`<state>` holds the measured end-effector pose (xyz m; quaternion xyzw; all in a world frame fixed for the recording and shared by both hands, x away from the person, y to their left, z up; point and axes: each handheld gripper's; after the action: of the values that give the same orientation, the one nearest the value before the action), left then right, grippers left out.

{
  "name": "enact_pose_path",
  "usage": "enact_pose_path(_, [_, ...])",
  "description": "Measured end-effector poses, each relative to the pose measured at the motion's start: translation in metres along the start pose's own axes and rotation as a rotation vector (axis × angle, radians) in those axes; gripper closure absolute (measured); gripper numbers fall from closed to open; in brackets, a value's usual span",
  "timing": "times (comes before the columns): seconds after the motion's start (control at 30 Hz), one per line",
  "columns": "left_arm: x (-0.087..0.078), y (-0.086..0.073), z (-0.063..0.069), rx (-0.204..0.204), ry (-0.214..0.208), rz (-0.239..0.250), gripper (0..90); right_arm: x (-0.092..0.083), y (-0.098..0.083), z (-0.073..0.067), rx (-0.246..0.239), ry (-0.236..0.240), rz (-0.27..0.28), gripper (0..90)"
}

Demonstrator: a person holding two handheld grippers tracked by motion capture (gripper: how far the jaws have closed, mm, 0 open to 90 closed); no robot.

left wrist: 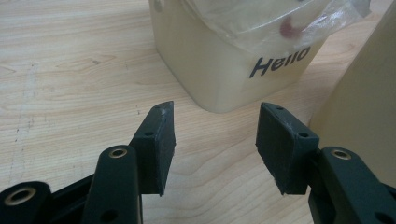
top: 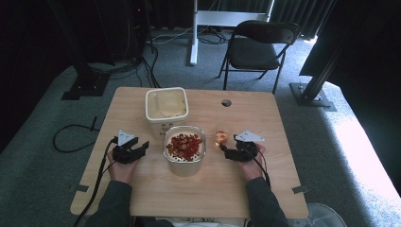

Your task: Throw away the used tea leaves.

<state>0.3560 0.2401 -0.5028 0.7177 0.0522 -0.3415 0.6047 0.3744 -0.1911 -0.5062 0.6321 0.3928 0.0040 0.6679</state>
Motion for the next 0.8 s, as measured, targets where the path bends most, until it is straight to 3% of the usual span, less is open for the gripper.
enact_pose_path(0.03, [0.0,0.0,0.0,0.0,0.0,-0.001,48.0,0.009,0.002,0.002,0.002,-0.008,-0.003,20.6])
enact_pose_path(0.13, [0.002,-0.002,0.001,0.002,0.002,-0.01,48.6,0.021,0.005,0.005,-0.005,-0.014,-0.011,18.3])
enact_pose_path(0.3, [0.003,-0.003,0.001,-0.003,-0.001,-0.012,48.8,0.034,0.006,0.006,-0.002,-0.007,0.023,21.7])
enact_pose_path(0.37, [0.005,-0.004,0.001,-0.005,-0.006,-0.016,48.9,0.04,0.003,0.008,0.001,0.008,0.027,28.2])
enact_pose_path(0.6, [0.01,-0.003,0.008,0.012,-0.025,-0.025,49.0,0.049,0.002,0.013,0.008,0.015,0.094,30.6])
enact_pose_path(0.8, [0.015,-0.003,0.011,0.029,-0.034,-0.043,49.1,0.05,0.004,0.014,0.018,0.031,0.101,24.5])
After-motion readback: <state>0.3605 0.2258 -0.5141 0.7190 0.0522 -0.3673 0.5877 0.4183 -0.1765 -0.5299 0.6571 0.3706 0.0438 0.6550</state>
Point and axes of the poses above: each handheld gripper's, and its own axes: x roughly forward along the jaws, y roughly out of its top, z roughly to its right, and after that the axes turned 6 degrees about x, right-handed
